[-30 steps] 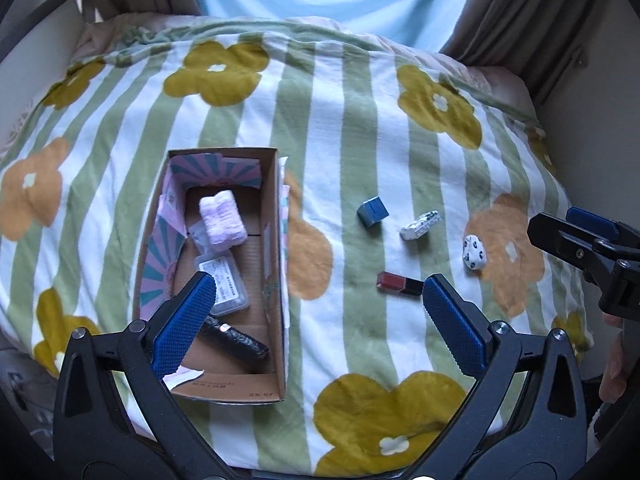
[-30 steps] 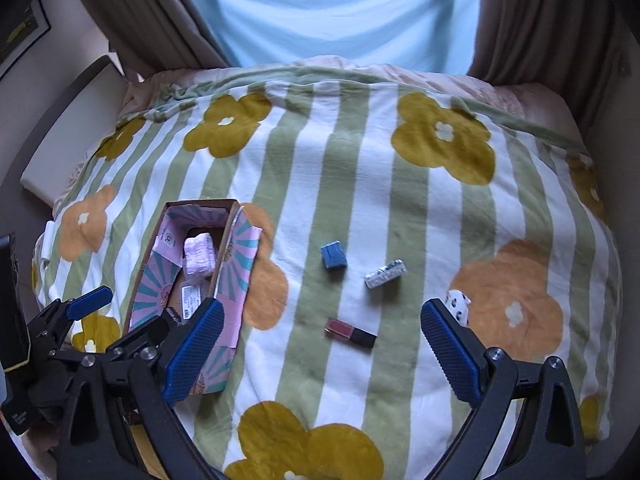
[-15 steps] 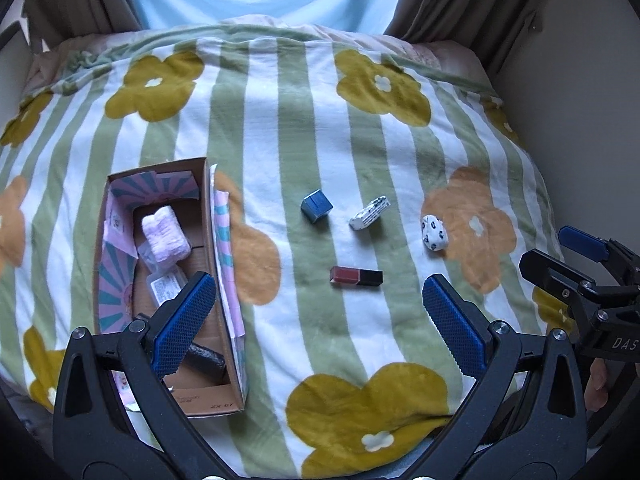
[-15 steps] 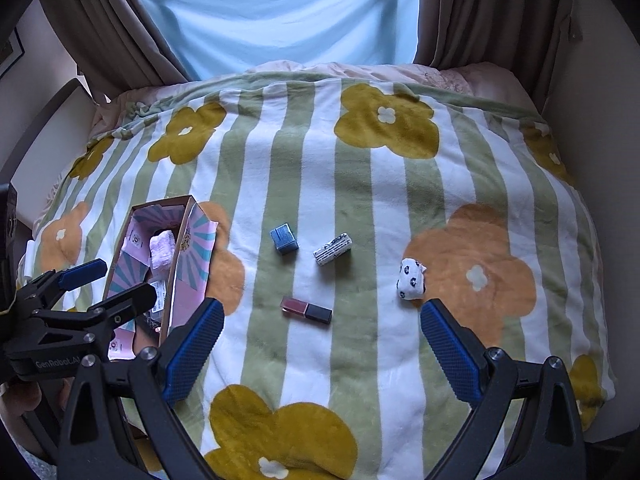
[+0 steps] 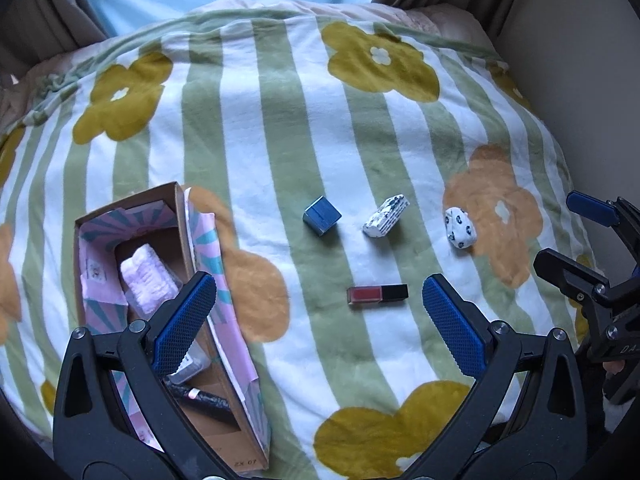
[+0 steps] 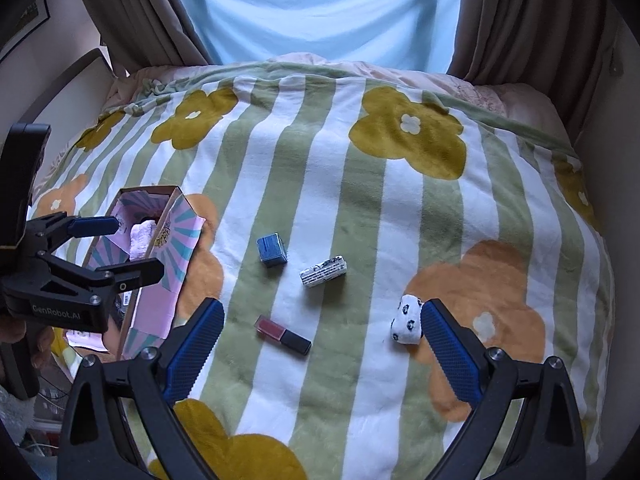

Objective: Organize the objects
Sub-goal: 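Withdraw both tools from the box toward the remaining items, then grasp the blue cube box with left tool while right grasps white tissue pack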

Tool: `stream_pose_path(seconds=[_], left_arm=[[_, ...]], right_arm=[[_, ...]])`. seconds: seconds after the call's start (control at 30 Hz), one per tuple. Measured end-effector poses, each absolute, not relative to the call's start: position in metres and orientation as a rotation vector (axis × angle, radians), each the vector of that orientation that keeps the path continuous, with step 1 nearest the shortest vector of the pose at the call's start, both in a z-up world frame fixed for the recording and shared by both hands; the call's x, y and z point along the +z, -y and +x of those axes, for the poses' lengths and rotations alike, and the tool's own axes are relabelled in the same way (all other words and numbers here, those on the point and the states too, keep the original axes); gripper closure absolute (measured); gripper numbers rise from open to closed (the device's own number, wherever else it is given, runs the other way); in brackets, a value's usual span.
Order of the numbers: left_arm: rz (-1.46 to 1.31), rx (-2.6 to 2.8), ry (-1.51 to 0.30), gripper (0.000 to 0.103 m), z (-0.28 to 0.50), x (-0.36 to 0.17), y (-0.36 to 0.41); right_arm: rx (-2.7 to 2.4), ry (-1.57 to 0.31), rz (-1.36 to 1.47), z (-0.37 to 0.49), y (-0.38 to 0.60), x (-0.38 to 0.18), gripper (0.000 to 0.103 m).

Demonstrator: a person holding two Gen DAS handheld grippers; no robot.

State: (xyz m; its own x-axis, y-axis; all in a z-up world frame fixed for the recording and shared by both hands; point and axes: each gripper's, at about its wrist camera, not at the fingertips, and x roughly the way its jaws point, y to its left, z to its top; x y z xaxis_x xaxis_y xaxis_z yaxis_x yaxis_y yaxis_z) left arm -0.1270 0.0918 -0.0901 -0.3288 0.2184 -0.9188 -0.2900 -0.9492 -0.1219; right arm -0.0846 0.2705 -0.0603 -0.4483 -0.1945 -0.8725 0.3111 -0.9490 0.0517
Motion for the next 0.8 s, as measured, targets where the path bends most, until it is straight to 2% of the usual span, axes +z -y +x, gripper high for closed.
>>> stream_pose_path(seconds=[0.43,0.67,0.8], left_arm=[[-1.731,2.181,-0.244,0.010,-0.198,-0.201,-0.130],[-1.786,2.099,-0.309,0.017,-0.221,-0.245,-0.148],[-1.821,2.058,-0.313,0.022,-0.231,-0.266,-0.152]], right_arm=[[-2.342,-0.348,1.372,-0.134,-0.252,-0.169,0.005],[-2.289,-0.378,1.417,-0.158,-0.243,-0.215,0.005],[-2.251,-0.396,1.448,-0.169,-0.239,-0.235,0.011]])
